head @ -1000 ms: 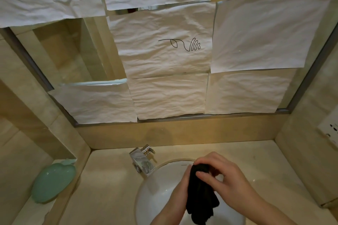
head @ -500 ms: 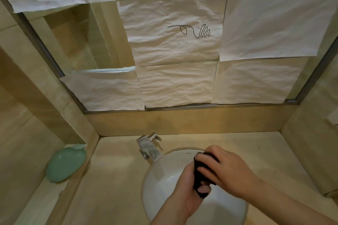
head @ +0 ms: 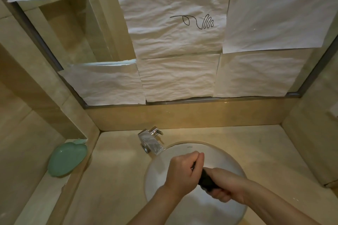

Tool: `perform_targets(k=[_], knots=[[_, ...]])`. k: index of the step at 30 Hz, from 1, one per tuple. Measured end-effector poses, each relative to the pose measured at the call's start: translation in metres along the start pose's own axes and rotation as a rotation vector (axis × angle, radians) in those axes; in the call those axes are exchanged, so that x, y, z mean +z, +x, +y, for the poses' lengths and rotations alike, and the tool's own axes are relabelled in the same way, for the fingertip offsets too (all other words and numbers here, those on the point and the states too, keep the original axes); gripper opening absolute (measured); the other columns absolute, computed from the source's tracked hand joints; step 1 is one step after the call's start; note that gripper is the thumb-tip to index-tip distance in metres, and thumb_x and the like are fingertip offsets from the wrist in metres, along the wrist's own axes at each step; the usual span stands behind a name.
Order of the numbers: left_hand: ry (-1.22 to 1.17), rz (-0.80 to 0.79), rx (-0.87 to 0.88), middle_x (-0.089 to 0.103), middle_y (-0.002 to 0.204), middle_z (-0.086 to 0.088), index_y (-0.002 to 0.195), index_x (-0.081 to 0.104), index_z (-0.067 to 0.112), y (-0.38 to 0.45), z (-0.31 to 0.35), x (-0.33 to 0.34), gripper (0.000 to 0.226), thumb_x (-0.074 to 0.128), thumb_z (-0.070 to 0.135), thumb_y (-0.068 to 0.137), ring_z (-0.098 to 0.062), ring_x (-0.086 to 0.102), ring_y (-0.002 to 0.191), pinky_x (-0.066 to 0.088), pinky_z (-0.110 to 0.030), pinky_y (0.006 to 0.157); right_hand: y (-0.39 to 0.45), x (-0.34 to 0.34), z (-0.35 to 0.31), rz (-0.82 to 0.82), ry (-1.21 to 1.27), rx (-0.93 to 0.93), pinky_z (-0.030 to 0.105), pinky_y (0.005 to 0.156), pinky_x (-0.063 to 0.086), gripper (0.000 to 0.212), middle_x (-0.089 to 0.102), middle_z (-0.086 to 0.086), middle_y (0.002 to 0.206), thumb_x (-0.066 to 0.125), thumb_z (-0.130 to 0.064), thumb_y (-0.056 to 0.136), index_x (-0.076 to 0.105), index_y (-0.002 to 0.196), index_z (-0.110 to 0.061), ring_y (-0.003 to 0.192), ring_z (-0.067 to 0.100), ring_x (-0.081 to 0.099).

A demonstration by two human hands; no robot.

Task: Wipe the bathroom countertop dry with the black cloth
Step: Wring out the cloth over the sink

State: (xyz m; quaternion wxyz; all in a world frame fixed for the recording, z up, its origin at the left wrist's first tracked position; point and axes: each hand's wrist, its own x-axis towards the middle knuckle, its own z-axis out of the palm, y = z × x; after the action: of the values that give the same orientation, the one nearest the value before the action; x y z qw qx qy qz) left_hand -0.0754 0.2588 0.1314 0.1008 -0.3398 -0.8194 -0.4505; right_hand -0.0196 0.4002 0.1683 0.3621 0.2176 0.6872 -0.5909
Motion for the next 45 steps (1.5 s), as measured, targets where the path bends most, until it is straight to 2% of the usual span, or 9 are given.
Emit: perform_targets(k=[5,10,14,17,21,29,31,34,45], knots=[[-0.085,-0.071,-0.047,0.059,0.084,0.013,0.091,0.065,0.023,0.0,-0.007,-0.005,0.007,0.062,0.029,0.095,-0.007,0.058,0.074,0.048,-0.024,0.066,0.006,-0.004,-0.006,0.182,-0.02,-0.055,0.021,0.044,0.022,0.047,0.04,-0.003,0.052,0.034,-0.045,0.101,0.052,0.071,-0.013,0.042,0.01,0.027],[-0.499,0.161,-0.781,0.051,0.056,0.001,0.065,0.058,0.009,-0.002,0.006,-0.002,0.03,0.067,0.02,0.091,-0.015,0.047,0.054,0.037,-0.02,0.047,-0.001,0.01,-0.001,0.274,0.004,-0.315,0.029,0.047,0.046,0.056,0.067,0.002,0.07,0.023,-0.058,0.102,0.06,0.113,-0.018,0.046,0.014,0.048],[-0.853,0.036,-1.339,0.046,0.052,-0.003,0.079,0.059,0.011,0.002,-0.005,-0.008,0.018,0.061,0.025,0.09,-0.012,0.033,0.039,0.023,-0.021,0.036,-0.015,0.004,0.032,0.653,-0.848,-0.789,0.018,0.083,0.053,0.062,0.027,-0.021,0.154,0.042,-0.065,0.094,0.017,0.149,-0.052,0.116,-0.008,0.048],[-1.068,-0.164,-1.394,0.053,0.057,0.001,0.088,0.061,0.012,-0.001,0.002,-0.003,0.019,0.051,0.025,0.098,-0.006,0.037,0.04,0.024,-0.016,0.034,0.002,-0.004,0.045,0.692,-1.264,-1.113,0.022,0.101,0.042,0.052,0.037,0.001,0.155,0.041,-0.055,0.1,0.042,0.147,-0.034,0.13,0.01,0.043],[-0.918,-0.403,-1.357,0.043,0.05,0.006,0.079,0.054,0.019,-0.005,0.018,0.003,0.033,0.036,0.028,0.104,-0.005,0.034,0.041,0.022,-0.016,0.037,0.025,-0.006,0.026,0.73,-1.373,-1.19,0.022,0.074,0.05,0.041,0.057,-0.001,0.115,0.035,-0.047,0.103,0.054,0.131,-0.024,0.092,0.012,0.055],[-0.209,-0.093,-0.911,0.053,0.049,0.001,0.054,0.051,0.012,-0.005,-0.009,0.009,0.044,0.039,0.024,0.095,-0.017,0.046,0.051,0.037,-0.036,0.054,0.043,0.001,0.004,0.938,-1.346,-0.927,0.022,0.032,0.029,0.024,0.04,-0.004,0.044,0.058,-0.026,0.084,0.048,0.064,-0.02,0.033,0.017,0.038],[-0.009,-0.052,-0.789,0.058,0.052,0.0,0.055,0.048,0.012,-0.005,-0.022,0.01,0.05,0.036,0.03,0.1,-0.016,0.052,0.053,0.039,-0.037,0.056,0.046,0.015,0.001,0.879,-1.238,-0.706,0.023,0.033,0.027,0.027,0.043,-0.003,0.04,0.073,-0.024,0.076,0.052,0.058,-0.021,0.03,0.016,0.04],[0.205,-0.048,-0.612,0.066,0.059,-0.001,0.058,0.052,0.014,-0.003,-0.041,0.011,0.059,0.023,0.042,0.101,-0.017,0.058,0.058,0.04,-0.034,0.057,0.061,0.026,-0.002,0.768,-0.893,-0.413,0.033,0.051,0.038,0.044,0.055,0.004,0.054,0.04,-0.033,0.097,0.05,0.058,-0.015,0.051,0.019,0.051],[0.399,0.057,0.07,0.05,0.057,0.006,0.067,0.053,0.019,0.01,-0.101,0.03,0.029,0.051,0.024,0.095,-0.013,0.045,0.045,0.039,-0.028,0.039,0.095,0.008,-0.017,0.307,-0.139,-0.038,0.023,0.049,0.029,0.057,0.043,-0.004,0.047,0.024,-0.044,0.101,0.052,0.06,-0.015,0.043,0.011,0.033]])
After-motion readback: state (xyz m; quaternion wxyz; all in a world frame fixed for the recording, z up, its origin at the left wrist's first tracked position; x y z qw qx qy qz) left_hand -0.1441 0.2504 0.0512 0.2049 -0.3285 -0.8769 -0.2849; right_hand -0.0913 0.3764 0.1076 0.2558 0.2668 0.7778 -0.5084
